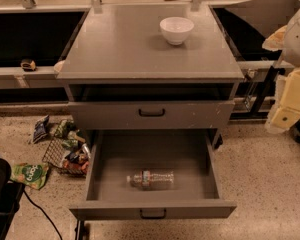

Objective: Pick water bottle from middle drawer and place on counter

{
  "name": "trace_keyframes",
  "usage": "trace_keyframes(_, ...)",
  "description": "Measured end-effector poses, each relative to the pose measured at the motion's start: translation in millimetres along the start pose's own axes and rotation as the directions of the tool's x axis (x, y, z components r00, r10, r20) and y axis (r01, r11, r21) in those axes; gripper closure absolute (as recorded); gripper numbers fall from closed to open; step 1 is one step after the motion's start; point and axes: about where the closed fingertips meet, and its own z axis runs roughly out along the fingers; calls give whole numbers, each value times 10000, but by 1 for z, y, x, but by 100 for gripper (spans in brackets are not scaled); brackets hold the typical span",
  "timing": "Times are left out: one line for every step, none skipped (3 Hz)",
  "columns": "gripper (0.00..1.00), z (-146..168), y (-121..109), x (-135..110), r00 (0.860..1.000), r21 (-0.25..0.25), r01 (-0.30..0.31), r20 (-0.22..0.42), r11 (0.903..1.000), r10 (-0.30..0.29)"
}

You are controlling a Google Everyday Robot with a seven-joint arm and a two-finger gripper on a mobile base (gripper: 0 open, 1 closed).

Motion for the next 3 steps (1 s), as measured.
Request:
trace_keyframes(0, 4, 0, -2, 9999, 64, 59, 150, 10000, -60)
trace_keyframes(0, 32, 6, -9, 9976, -150, 341, 612, 9993, -331)
trace_keyframes(0, 75, 19, -16, 9890, -615, 233, 1472, 9978, -140)
